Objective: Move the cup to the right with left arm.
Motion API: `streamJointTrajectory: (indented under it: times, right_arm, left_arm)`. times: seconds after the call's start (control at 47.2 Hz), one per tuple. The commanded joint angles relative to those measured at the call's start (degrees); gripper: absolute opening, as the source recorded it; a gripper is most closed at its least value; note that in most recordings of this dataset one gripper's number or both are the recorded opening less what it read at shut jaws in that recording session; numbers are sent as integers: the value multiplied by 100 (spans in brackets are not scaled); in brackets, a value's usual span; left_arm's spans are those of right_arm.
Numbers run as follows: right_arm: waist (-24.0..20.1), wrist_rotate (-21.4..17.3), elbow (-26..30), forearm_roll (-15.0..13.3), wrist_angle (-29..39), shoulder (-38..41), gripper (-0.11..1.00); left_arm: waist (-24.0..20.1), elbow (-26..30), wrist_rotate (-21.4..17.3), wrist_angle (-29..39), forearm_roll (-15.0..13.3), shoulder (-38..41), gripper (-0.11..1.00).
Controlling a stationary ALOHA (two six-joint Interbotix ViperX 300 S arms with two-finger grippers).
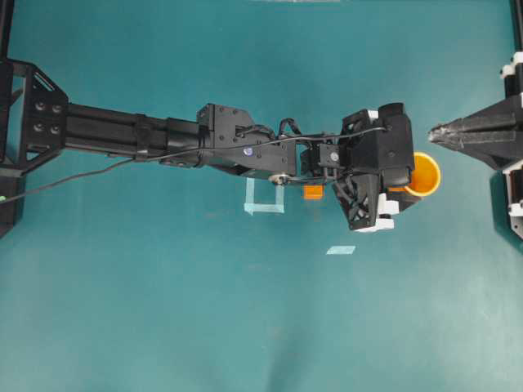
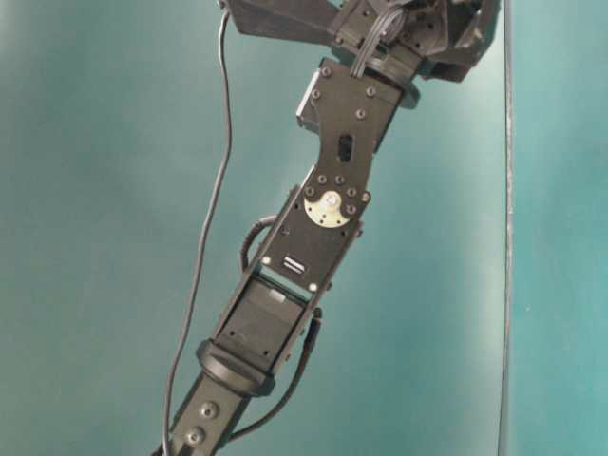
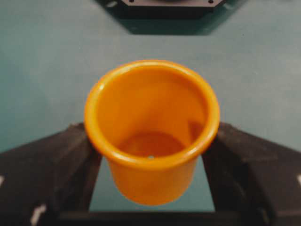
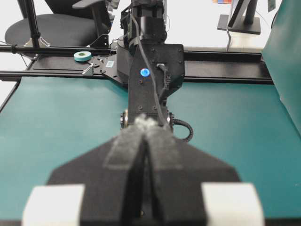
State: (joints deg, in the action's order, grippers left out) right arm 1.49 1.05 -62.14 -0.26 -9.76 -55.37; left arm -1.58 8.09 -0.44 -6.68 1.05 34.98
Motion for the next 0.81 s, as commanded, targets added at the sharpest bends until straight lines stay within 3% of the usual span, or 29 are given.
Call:
streamJointTrajectory:
  times: [0.0, 0.784]
  right_arm:
    - [9, 9, 185, -9, -26, 9, -1]
    - [9, 0, 185, -9, -26, 9, -1]
  left_arm:
    - [18, 158, -9, -105, 9, -132, 62]
    - [26, 589, 0, -141, 9, 167, 62]
